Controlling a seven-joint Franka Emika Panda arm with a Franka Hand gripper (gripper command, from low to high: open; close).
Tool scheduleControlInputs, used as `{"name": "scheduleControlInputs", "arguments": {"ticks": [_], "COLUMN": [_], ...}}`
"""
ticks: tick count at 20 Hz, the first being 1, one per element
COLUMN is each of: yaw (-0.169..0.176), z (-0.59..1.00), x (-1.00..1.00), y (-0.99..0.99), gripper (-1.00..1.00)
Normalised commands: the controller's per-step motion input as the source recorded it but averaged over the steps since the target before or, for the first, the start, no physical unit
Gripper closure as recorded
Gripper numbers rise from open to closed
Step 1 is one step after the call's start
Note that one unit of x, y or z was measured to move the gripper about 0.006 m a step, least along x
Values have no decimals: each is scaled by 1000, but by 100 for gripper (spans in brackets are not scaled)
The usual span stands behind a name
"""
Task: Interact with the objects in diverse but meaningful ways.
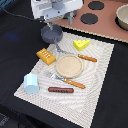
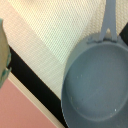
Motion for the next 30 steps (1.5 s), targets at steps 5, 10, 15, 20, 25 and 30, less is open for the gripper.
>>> {"name": "scheduleControlInputs", "arguments": {"ticks": [5, 10, 15, 20, 25, 30], "yaw": [51, 80, 129, 100, 39, 9], "z": [296, 170, 14, 145, 323, 257], "x": [438, 313, 183, 319, 557, 659], "y": [-819, -829, -757, -778, -758, -722], "gripper": [-100, -100, -100, -100, -100, -100]}}
